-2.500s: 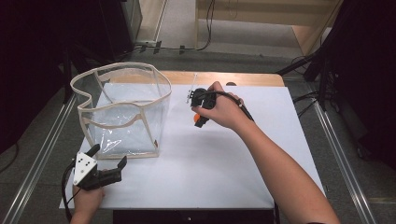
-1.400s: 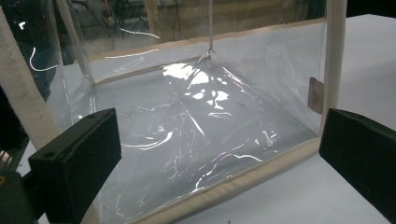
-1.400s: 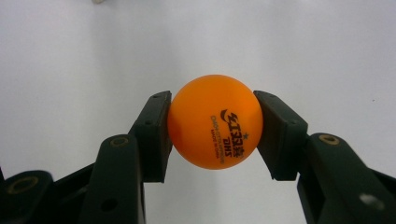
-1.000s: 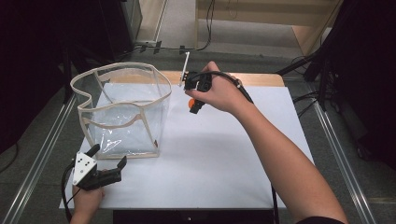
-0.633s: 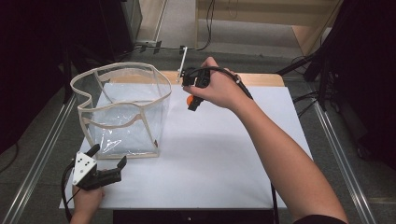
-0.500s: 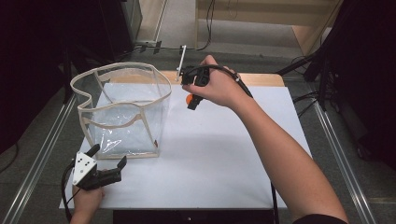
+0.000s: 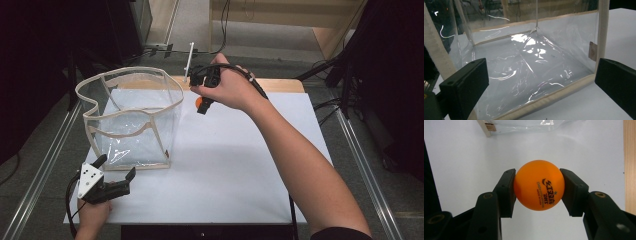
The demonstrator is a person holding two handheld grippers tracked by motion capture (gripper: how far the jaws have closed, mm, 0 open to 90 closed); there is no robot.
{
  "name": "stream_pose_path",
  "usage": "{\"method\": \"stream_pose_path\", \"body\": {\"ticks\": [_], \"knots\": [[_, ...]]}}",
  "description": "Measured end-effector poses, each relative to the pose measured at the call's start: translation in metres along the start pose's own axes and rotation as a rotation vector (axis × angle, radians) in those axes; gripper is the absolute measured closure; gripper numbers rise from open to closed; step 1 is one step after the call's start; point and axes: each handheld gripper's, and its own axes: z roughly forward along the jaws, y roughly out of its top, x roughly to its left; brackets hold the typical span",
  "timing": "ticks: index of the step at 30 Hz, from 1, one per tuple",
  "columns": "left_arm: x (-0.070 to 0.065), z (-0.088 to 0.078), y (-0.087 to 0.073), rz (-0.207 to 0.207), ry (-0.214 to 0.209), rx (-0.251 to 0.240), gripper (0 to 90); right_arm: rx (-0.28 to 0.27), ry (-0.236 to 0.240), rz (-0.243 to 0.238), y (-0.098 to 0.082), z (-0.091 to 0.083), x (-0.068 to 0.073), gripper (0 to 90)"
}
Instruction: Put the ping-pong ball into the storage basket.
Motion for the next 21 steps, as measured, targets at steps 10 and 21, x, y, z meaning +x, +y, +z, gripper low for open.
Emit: {"method": "stream_pose_path", "body": {"ticks": [10,21], "knots": [[0.0,0.0,0.0,0.0,-0.001,0.0,0.0,0.007,0.001,-0.004,0.006,-0.007,0.0,47.8],[0.0,0.0,0.0,0.0,-0.001,0.0,0.0,0.0,-0.002,-0.009,0.014,-0.017,0.0,47.8]]}}
